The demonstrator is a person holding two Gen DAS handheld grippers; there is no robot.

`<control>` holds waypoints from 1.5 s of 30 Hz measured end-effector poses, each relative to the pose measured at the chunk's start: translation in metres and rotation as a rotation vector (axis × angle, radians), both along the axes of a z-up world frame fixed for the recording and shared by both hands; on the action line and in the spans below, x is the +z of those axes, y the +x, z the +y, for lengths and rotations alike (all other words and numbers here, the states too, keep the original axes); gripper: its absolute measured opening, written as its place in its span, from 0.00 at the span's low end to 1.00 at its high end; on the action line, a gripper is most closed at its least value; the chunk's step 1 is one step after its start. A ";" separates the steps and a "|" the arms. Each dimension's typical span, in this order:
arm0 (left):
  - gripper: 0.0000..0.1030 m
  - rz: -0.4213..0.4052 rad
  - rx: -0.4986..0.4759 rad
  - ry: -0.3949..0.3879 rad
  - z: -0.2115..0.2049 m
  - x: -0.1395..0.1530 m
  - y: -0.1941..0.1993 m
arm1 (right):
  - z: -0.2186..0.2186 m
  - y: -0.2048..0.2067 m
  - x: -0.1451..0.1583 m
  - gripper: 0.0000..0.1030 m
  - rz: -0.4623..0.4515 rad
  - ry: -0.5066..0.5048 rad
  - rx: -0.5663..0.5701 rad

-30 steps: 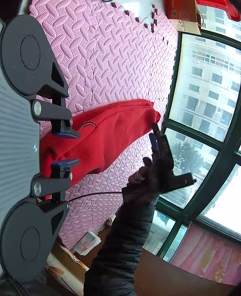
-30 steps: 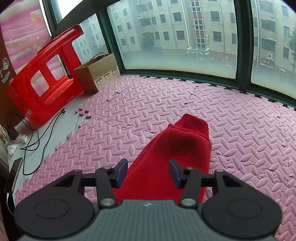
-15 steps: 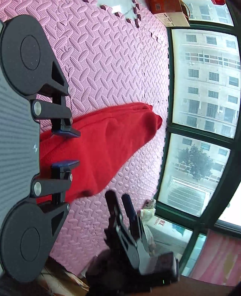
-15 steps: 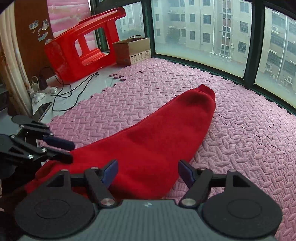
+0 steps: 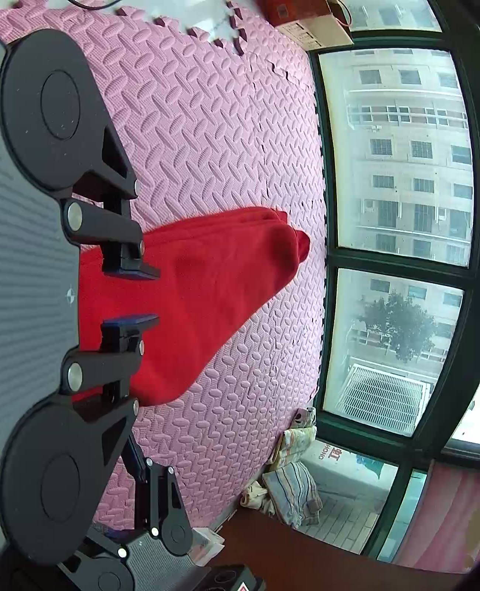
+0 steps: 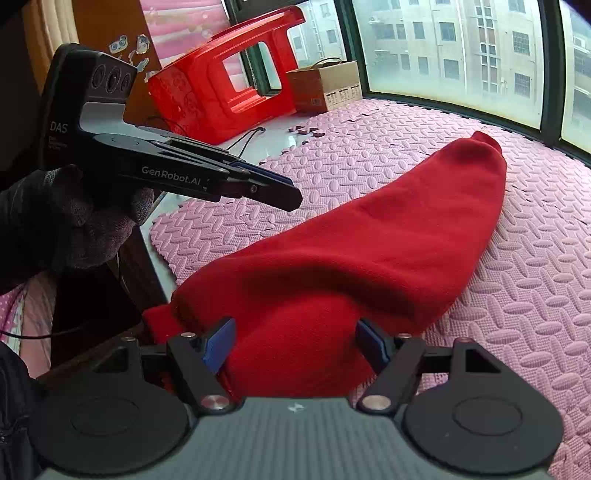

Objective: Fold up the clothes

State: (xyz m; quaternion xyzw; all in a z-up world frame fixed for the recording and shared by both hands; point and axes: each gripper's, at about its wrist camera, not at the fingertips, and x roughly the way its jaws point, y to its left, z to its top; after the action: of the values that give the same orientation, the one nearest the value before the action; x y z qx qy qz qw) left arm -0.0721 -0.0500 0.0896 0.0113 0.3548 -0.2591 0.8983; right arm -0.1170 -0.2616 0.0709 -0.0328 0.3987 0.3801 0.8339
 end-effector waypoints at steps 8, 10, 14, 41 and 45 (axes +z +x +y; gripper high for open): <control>0.21 0.068 0.014 0.067 -0.028 -0.028 0.046 | -0.043 0.049 -0.013 0.74 0.039 0.039 -0.189; 0.21 0.070 0.059 0.093 -0.025 -0.034 0.052 | -0.048 0.062 -0.018 0.74 0.059 0.067 -0.201; 0.21 0.054 0.140 0.147 -0.016 -0.041 0.057 | -0.045 0.078 -0.021 0.74 0.072 0.125 -0.166; 0.09 0.098 0.215 0.080 0.002 -0.054 0.081 | -0.033 0.132 -0.030 0.81 0.149 0.212 0.094; 0.09 0.099 0.227 0.061 0.006 -0.056 0.079 | -0.026 0.157 -0.040 0.84 0.218 0.280 0.164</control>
State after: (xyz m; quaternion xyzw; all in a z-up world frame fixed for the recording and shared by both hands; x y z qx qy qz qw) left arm 0.0070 -0.0439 0.0340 -0.0143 0.4055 -0.1449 0.9024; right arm 0.0401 -0.2876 0.0314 0.0925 0.4261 0.4998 0.7484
